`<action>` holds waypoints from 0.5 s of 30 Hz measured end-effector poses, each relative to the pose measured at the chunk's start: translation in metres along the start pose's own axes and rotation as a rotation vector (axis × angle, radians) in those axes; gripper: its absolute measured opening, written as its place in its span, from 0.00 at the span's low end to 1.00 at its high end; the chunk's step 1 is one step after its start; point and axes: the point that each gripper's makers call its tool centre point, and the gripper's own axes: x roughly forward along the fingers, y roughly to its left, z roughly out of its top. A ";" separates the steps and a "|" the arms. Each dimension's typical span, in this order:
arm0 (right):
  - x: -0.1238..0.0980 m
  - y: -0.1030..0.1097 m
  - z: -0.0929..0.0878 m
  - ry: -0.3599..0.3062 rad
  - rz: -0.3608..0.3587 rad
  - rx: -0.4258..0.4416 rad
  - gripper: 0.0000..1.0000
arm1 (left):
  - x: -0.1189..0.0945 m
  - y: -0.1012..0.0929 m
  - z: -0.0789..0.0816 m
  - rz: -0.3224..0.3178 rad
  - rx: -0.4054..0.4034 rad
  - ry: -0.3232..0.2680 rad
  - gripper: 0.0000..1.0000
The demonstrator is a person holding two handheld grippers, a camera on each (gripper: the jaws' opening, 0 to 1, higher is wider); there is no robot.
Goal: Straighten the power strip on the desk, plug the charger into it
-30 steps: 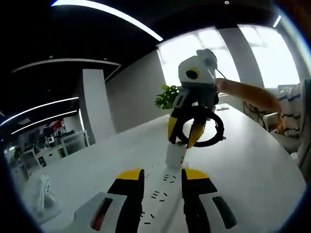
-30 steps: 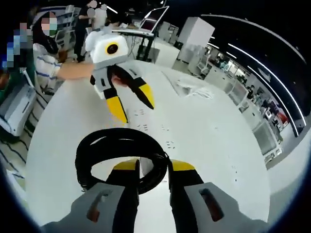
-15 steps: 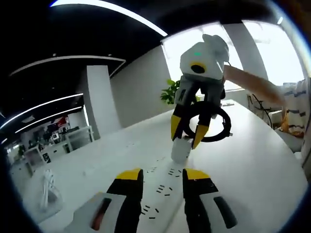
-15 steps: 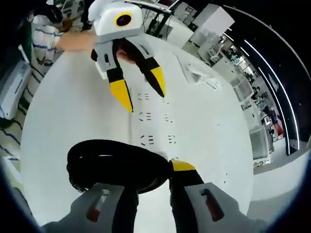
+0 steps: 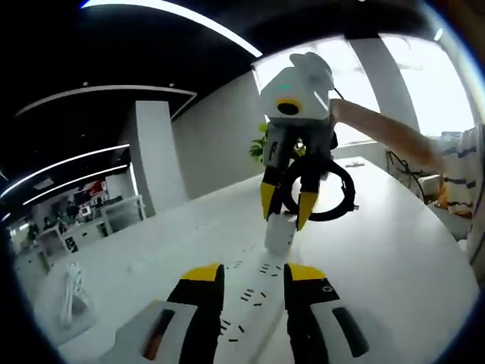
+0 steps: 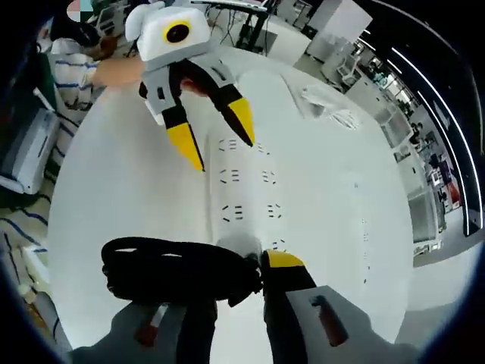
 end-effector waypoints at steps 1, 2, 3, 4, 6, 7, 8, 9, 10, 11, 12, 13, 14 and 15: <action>0.001 0.001 0.000 0.032 0.001 -0.013 0.21 | 0.000 -0.001 0.000 -0.001 0.000 0.000 0.32; 0.001 0.002 0.000 0.066 -0.003 -0.031 0.21 | 0.001 -0.001 -0.001 -0.002 0.000 0.001 0.32; 0.003 0.003 0.001 0.093 -0.003 -0.038 0.21 | 0.001 -0.002 -0.001 -0.003 0.000 0.003 0.32; 0.004 0.003 0.002 0.120 -0.001 -0.042 0.21 | 0.001 -0.002 -0.002 -0.002 -0.001 0.005 0.32; 0.006 0.004 0.003 0.147 0.005 -0.046 0.21 | 0.001 -0.002 -0.003 -0.004 0.000 0.008 0.32; 0.006 0.003 0.002 0.150 0.007 -0.041 0.21 | 0.001 -0.002 -0.003 -0.002 0.004 0.012 0.32; 0.005 0.003 0.001 0.150 0.011 -0.038 0.21 | 0.001 -0.001 -0.004 0.000 0.006 0.014 0.32; 0.005 0.002 0.001 0.137 0.022 -0.026 0.21 | 0.000 -0.001 -0.004 0.000 0.007 0.015 0.32; 0.005 0.003 0.001 0.113 0.038 0.008 0.21 | 0.000 -0.001 -0.004 -0.003 0.007 0.017 0.32; 0.005 0.002 0.000 0.091 0.050 0.022 0.21 | 0.000 -0.001 -0.005 -0.003 0.007 0.019 0.32; 0.004 0.000 -0.001 0.080 0.059 0.034 0.21 | -0.001 -0.001 -0.005 -0.003 0.007 0.020 0.32; 0.004 -0.001 -0.002 0.074 0.063 0.040 0.21 | -0.001 -0.002 -0.005 -0.002 0.009 0.021 0.32; 0.004 -0.001 -0.003 0.066 0.072 0.046 0.21 | -0.001 -0.002 -0.004 -0.003 0.011 0.020 0.32; 0.004 -0.002 -0.003 0.061 0.079 0.054 0.21 | -0.001 -0.002 -0.003 -0.003 0.011 0.016 0.32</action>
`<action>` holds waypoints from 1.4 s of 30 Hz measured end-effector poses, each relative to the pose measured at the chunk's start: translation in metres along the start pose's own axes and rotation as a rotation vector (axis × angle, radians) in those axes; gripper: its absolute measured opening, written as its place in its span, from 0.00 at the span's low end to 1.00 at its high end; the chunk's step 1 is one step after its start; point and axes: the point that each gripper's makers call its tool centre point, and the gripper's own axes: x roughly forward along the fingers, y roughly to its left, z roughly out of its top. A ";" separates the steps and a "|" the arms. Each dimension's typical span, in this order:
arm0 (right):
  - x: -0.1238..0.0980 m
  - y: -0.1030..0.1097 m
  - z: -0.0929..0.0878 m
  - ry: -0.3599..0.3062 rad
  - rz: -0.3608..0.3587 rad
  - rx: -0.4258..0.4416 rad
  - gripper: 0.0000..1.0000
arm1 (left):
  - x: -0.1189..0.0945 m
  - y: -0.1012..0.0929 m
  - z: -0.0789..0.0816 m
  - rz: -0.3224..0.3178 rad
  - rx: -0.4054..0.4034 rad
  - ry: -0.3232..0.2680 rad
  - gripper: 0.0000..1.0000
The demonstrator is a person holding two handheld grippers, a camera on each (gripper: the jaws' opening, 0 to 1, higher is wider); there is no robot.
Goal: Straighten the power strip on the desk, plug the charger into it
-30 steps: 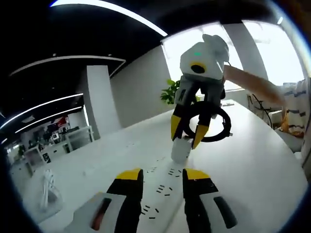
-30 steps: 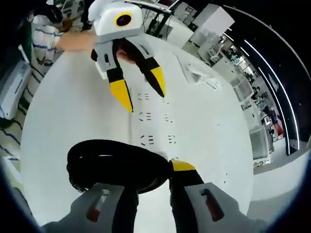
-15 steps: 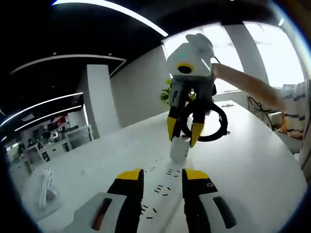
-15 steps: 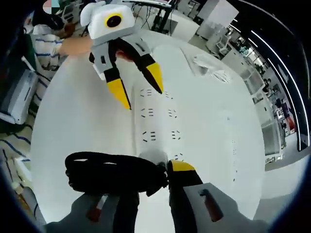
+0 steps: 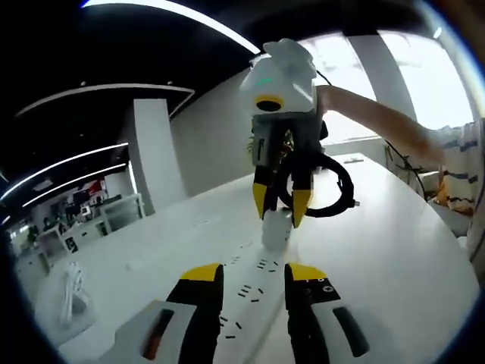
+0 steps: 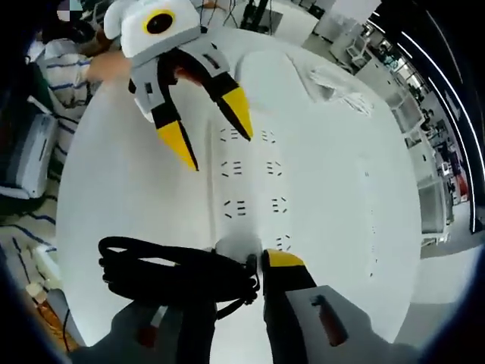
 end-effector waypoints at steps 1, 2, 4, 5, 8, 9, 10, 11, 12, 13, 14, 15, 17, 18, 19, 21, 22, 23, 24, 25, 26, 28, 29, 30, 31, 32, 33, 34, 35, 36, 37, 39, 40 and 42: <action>0.001 0.001 0.000 0.001 0.008 0.006 0.21 | 0.000 0.000 0.001 -0.001 -0.003 -0.005 0.32; 0.001 0.001 0.001 0.006 0.016 0.011 0.21 | 0.000 0.000 0.002 -0.002 -0.006 -0.010 0.32; 0.004 0.003 0.004 0.035 0.031 0.002 0.21 | 0.000 0.000 0.003 -0.003 -0.012 -0.014 0.32; 0.005 0.003 0.002 0.069 0.034 -0.007 0.21 | 0.000 0.000 0.003 -0.003 -0.016 -0.016 0.32; 0.006 0.005 0.002 0.132 0.025 -0.037 0.21 | 0.001 -0.002 0.001 -0.007 -0.019 -0.011 0.32; 0.007 0.006 0.002 0.136 0.022 -0.038 0.21 | 0.001 -0.002 0.000 -0.007 -0.017 -0.009 0.32; 0.007 0.006 0.001 0.139 0.020 -0.040 0.21 | 0.001 -0.003 0.000 -0.007 -0.014 -0.008 0.32; 0.006 0.005 0.000 0.138 0.019 -0.039 0.21 | 0.001 -0.003 0.000 -0.008 -0.014 -0.006 0.32; 0.006 0.004 -0.001 0.129 0.020 -0.031 0.21 | 0.001 -0.004 -0.001 -0.009 -0.013 -0.005 0.32; 0.005 0.003 -0.002 0.121 0.020 -0.027 0.21 | 0.001 -0.005 -0.001 -0.010 -0.012 -0.003 0.32; 0.005 0.003 -0.003 0.109 0.021 -0.020 0.21 | 0.001 -0.005 -0.002 -0.011 -0.009 0.001 0.32; 0.005 0.004 -0.005 0.104 0.021 -0.017 0.21 | 0.001 -0.006 -0.002 -0.010 -0.006 0.003 0.32; 0.006 0.003 -0.006 0.104 0.008 -0.027 0.21 | 0.001 -0.006 -0.002 -0.012 -0.006 0.001 0.32; 0.007 0.003 -0.005 0.108 0.007 -0.034 0.21 | 0.001 -0.006 -0.001 -0.012 -0.007 0.000 0.32; 0.008 0.004 -0.005 0.121 0.004 -0.040 0.21 | 0.001 -0.006 -0.001 -0.012 -0.007 -0.002 0.32; 0.010 0.005 -0.002 0.165 -0.004 -0.082 0.21 | 0.001 -0.007 0.000 -0.012 -0.009 -0.005 0.32; 0.011 0.005 -0.002 0.187 -0.011 -0.073 0.21 | 0.001 -0.006 0.001 -0.012 -0.010 -0.007 0.32; 0.011 0.004 -0.003 0.209 -0.013 -0.088 0.21 | 0.001 -0.006 0.001 -0.012 -0.012 -0.008 0.32; 0.011 0.004 -0.003 0.204 -0.013 -0.079 0.21 | 0.001 -0.006 0.001 -0.012 -0.014 -0.009 0.32; 0.010 0.003 -0.004 0.198 -0.009 -0.074 0.21 | 0.001 -0.006 0.001 -0.012 -0.014 -0.009 0.32; 0.010 0.003 -0.004 0.182 -0.006 -0.069 0.21 | 0.001 -0.007 0.001 -0.012 -0.014 -0.007 0.32; 0.009 0.003 -0.005 0.129 0.009 -0.038 0.21 | 0.000 -0.007 0.000 -0.012 -0.009 -0.003 0.32; 0.009 0.001 -0.007 0.116 0.012 -0.032 0.21 | 0.000 -0.007 0.000 -0.011 -0.010 -0.004 0.32; 0.008 0.001 -0.007 0.106 0.014 -0.027 0.21 | 0.001 -0.007 0.000 -0.011 -0.011 -0.005 0.32; 0.009 0.002 -0.007 0.101 0.013 -0.029 0.21 | 0.001 -0.007 0.001 -0.011 -0.012 -0.006 0.32; 0.010 0.003 -0.006 0.100 0.010 -0.030 0.21 | 0.001 -0.007 0.001 -0.011 -0.011 -0.006 0.32; 0.011 0.004 -0.005 0.108 0.003 -0.035 0.22 | 0.000 -0.007 0.001 -0.010 -0.011 -0.006 0.32; 0.011 0.004 -0.006 0.116 -0.004 -0.043 0.22 | 0.000 -0.007 0.001 -0.009 -0.010 -0.006 0.32; 0.012 0.004 -0.006 0.128 -0.011 -0.051 0.22 | 0.000 -0.006 0.001 -0.008 -0.009 -0.005 0.32; 0.012 0.004 -0.006 0.137 -0.015 -0.055 0.22 | -0.001 -0.006 0.002 -0.006 -0.009 -0.006 0.32; 0.012 0.003 -0.006 0.153 -0.015 -0.062 0.22 | -0.001 -0.005 0.003 -0.003 -0.010 -0.009 0.32; 0.012 0.002 -0.008 0.214 -0.024 -0.090 0.22 | -0.002 -0.004 0.005 0.001 -0.015 -0.015 0.32; 0.012 0.002 -0.008 0.246 -0.033 -0.100 0.22 | -0.002 -0.004 0.005 0.001 -0.017 -0.018 0.32; 0.014 0.002 -0.007 0.273 -0.039 -0.099 0.22 | -0.002 -0.004 0.005 -0.001 -0.020 -0.019 0.32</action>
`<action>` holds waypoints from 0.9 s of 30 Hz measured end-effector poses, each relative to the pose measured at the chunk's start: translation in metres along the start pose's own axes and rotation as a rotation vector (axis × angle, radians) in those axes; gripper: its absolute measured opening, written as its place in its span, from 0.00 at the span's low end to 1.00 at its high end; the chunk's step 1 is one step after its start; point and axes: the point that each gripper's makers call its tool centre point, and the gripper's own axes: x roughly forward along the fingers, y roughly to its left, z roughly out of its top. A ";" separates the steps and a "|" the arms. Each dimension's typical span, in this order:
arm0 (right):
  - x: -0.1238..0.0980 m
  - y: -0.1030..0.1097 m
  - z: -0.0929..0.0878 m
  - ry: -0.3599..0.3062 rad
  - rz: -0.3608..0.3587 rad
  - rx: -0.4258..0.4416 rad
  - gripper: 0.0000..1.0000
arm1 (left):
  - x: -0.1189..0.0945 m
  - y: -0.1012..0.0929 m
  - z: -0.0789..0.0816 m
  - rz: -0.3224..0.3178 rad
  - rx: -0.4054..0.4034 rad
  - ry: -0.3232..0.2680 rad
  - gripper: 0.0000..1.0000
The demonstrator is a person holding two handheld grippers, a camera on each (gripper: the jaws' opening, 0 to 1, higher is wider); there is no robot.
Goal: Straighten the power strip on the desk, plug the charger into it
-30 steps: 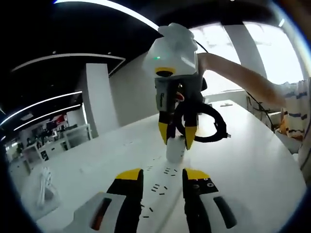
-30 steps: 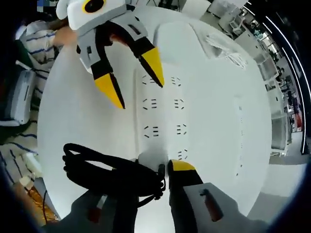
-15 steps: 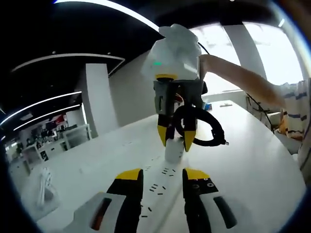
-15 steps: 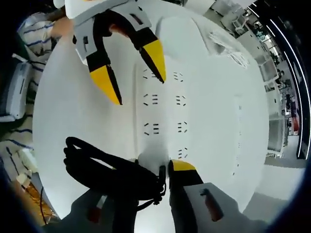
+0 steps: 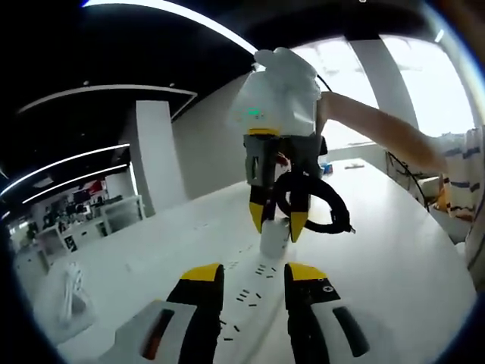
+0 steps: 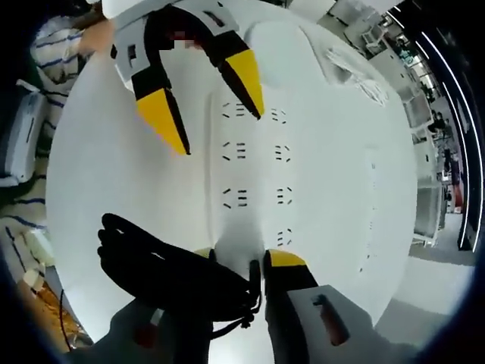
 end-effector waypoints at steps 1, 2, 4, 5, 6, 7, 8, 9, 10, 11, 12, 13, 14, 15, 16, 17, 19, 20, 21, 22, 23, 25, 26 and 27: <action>0.000 0.000 0.000 0.002 0.001 0.004 0.22 | 0.000 0.000 0.000 0.000 0.000 0.002 0.32; 0.000 0.000 -0.001 0.001 0.002 0.004 0.22 | 0.000 0.000 -0.001 0.002 0.002 0.005 0.32; 0.000 -0.001 -0.002 -0.019 0.010 0.012 0.22 | 0.000 0.000 -0.001 0.001 0.005 0.006 0.32; 0.000 -0.001 -0.002 -0.032 0.012 0.016 0.22 | 0.000 0.000 -0.001 0.000 0.005 0.005 0.32; 0.000 0.000 -0.002 -0.036 0.012 0.019 0.22 | 0.000 0.000 0.000 0.000 0.002 0.004 0.32; 0.000 0.000 -0.001 -0.040 0.011 0.020 0.22 | 0.000 0.000 0.000 0.000 0.001 0.004 0.32; 0.001 0.000 -0.001 -0.041 0.009 0.021 0.22 | 0.000 0.000 -0.001 0.001 0.001 0.004 0.32; 0.001 0.000 -0.001 -0.040 0.006 0.024 0.23 | 0.000 0.001 -0.001 0.002 0.001 0.006 0.32; 0.001 0.000 0.000 -0.034 0.004 0.025 0.23 | 0.000 0.001 -0.002 0.004 0.002 0.009 0.32; 0.002 -0.001 -0.001 -0.030 0.001 0.026 0.23 | -0.001 0.002 -0.002 0.006 0.004 0.013 0.32; 0.001 -0.001 -0.001 -0.030 -0.001 0.025 0.23 | -0.001 0.003 -0.003 0.012 0.009 0.018 0.32; 0.002 0.000 -0.001 -0.031 -0.003 0.022 0.23 | -0.001 0.004 -0.004 0.017 0.014 0.022 0.32; 0.002 -0.001 -0.001 -0.032 -0.002 0.022 0.23 | -0.001 0.005 -0.004 0.021 0.018 0.025 0.32; 0.002 0.000 -0.001 -0.039 0.000 0.024 0.23 | -0.001 0.005 -0.005 0.023 0.019 0.026 0.32; 0.002 0.000 -0.001 -0.047 0.002 0.026 0.23 | -0.001 0.006 -0.004 0.025 0.018 0.027 0.32; 0.003 0.000 -0.001 -0.053 0.002 0.028 0.23 | -0.001 0.006 -0.004 0.026 0.016 0.026 0.32; 0.003 0.001 0.000 -0.059 0.003 0.032 0.23 | -0.001 0.007 -0.004 0.027 0.013 0.026 0.32; 0.004 0.001 0.000 -0.058 0.001 0.033 0.23 | -0.002 0.007 -0.005 0.029 0.015 0.028 0.32; 0.004 0.001 0.000 -0.055 -0.001 0.034 0.23 | -0.001 0.007 -0.005 0.031 0.017 0.030 0.32; 0.004 0.001 0.000 -0.053 -0.005 0.032 0.24 | -0.001 0.007 -0.005 0.032 0.021 0.033 0.32; 0.004 0.000 0.000 -0.055 -0.008 0.032 0.24 | -0.001 0.007 -0.006 0.033 0.025 0.036 0.32; 0.004 0.000 -0.001 -0.068 -0.012 0.036 0.24 | -0.002 0.008 -0.005 0.037 0.029 0.038 0.32; 0.004 -0.001 -0.001 -0.084 -0.015 0.040 0.24 | -0.002 0.008 -0.004 0.037 0.028 0.036 0.32; 0.004 -0.001 0.000 -0.097 -0.020 0.045 0.24 | -0.003 0.008 -0.004 0.036 0.026 0.034 0.32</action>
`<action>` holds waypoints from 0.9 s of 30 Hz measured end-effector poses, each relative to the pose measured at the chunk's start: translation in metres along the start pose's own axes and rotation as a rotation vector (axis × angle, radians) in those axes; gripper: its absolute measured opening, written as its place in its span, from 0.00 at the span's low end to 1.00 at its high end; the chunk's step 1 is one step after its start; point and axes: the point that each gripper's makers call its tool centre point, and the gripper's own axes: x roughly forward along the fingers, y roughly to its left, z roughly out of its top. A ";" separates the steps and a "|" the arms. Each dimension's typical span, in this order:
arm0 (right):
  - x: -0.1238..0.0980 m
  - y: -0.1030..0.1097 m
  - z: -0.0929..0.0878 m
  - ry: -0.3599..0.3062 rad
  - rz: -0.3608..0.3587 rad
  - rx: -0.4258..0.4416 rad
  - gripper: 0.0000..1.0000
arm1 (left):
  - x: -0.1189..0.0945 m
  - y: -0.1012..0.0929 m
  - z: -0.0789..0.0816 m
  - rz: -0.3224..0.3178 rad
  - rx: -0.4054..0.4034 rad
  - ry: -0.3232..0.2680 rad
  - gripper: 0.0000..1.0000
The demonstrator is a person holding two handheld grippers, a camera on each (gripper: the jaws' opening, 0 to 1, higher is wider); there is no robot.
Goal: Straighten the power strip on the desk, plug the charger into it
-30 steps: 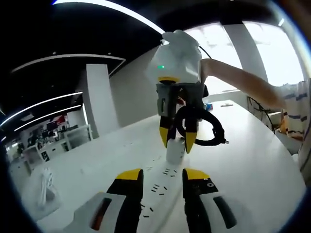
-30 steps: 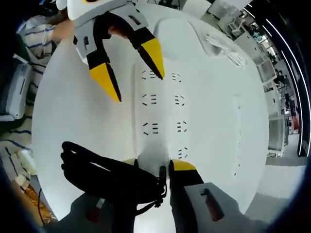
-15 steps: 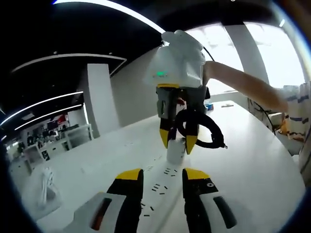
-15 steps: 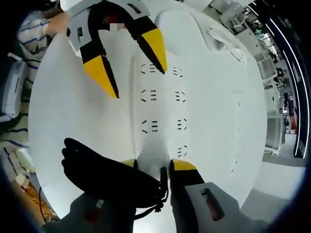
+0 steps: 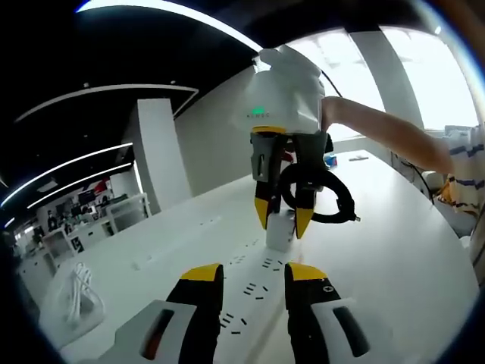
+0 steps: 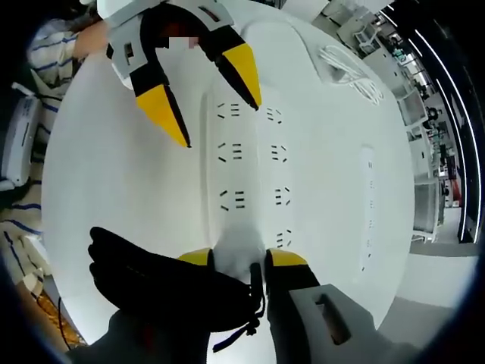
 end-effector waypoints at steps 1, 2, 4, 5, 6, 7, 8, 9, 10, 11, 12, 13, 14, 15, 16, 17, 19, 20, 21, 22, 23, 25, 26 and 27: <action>0.000 0.000 0.000 -0.004 -0.003 0.000 0.24 | 0.000 0.000 0.000 -0.001 -0.002 -0.002 0.32; 0.001 0.000 0.001 -0.007 -0.008 0.001 0.24 | -0.001 0.000 0.001 -0.001 -0.003 -0.003 0.32; 0.001 0.000 0.001 -0.013 -0.017 0.001 0.25 | 0.000 0.002 -0.001 0.007 0.004 0.005 0.33; 0.001 0.000 0.001 -0.014 -0.020 -0.003 0.25 | 0.000 0.004 -0.003 0.018 0.022 0.017 0.33; 0.001 -0.001 0.001 -0.015 -0.022 -0.003 0.25 | 0.000 0.005 -0.004 0.025 0.036 0.027 0.33; 0.002 -0.001 0.001 -0.014 -0.025 -0.004 0.25 | 0.000 0.005 -0.005 0.028 0.042 0.030 0.33; 0.002 0.000 0.001 -0.012 -0.034 -0.007 0.25 | 0.000 0.005 -0.005 0.030 0.049 0.035 0.33; 0.002 0.000 0.001 -0.012 -0.042 -0.006 0.25 | 0.000 0.005 -0.005 0.029 0.052 0.035 0.33; 0.002 0.000 0.001 -0.012 -0.049 -0.006 0.25 | 0.000 0.003 -0.004 0.023 0.050 0.031 0.33; 0.002 -0.001 0.001 -0.016 -0.056 -0.001 0.25 | 0.000 0.002 -0.003 0.019 0.047 0.028 0.33; 0.002 0.000 0.001 -0.021 -0.063 0.000 0.25 | 0.000 0.001 -0.003 0.015 0.044 0.026 0.33; 0.002 -0.001 0.001 -0.028 -0.069 0.003 0.25 | 0.000 0.000 -0.002 0.011 0.044 0.025 0.34; 0.002 -0.001 0.001 -0.033 -0.073 0.007 0.26 | 0.000 0.000 -0.002 0.010 0.045 0.024 0.34; 0.002 -0.001 0.001 -0.042 -0.082 0.009 0.26 | 0.000 0.000 -0.001 0.010 0.048 0.024 0.34; 0.002 0.000 0.002 -0.055 -0.093 0.006 0.26 | 0.000 0.000 -0.001 0.011 0.049 0.025 0.34; 0.002 0.000 0.002 -0.066 -0.104 0.003 0.26 | 0.000 0.000 -0.002 0.011 0.049 0.026 0.34; 0.002 -0.001 0.002 -0.087 -0.120 0.003 0.26 | 0.000 -0.001 -0.003 0.007 0.039 0.027 0.34; 0.001 -0.001 0.002 -0.103 -0.126 0.006 0.26 | 0.001 -0.001 -0.004 0.004 0.032 0.028 0.34; 0.001 -0.002 0.002 -0.114 -0.133 0.015 0.27 | 0.003 -0.002 -0.006 0.005 0.028 0.032 0.34; 0.001 -0.004 0.003 -0.123 -0.147 0.024 0.27 | 0.003 -0.002 -0.007 0.008 0.026 0.038 0.34; 0.001 -0.004 0.002 -0.131 -0.151 0.031 0.28 | 0.004 -0.002 -0.009 0.011 0.029 0.046 0.34; 0.000 -0.004 0.002 -0.149 -0.172 0.042 0.28 | 0.005 -0.002 -0.012 0.012 0.037 0.056 0.34; 0.000 -0.005 0.002 -0.157 -0.179 0.044 0.29 | 0.005 -0.003 -0.012 0.010 0.035 0.057 0.34; -0.001 -0.005 0.002 -0.168 -0.186 0.046 0.29 | 0.005 -0.003 -0.012 0.007 0.029 0.055 0.34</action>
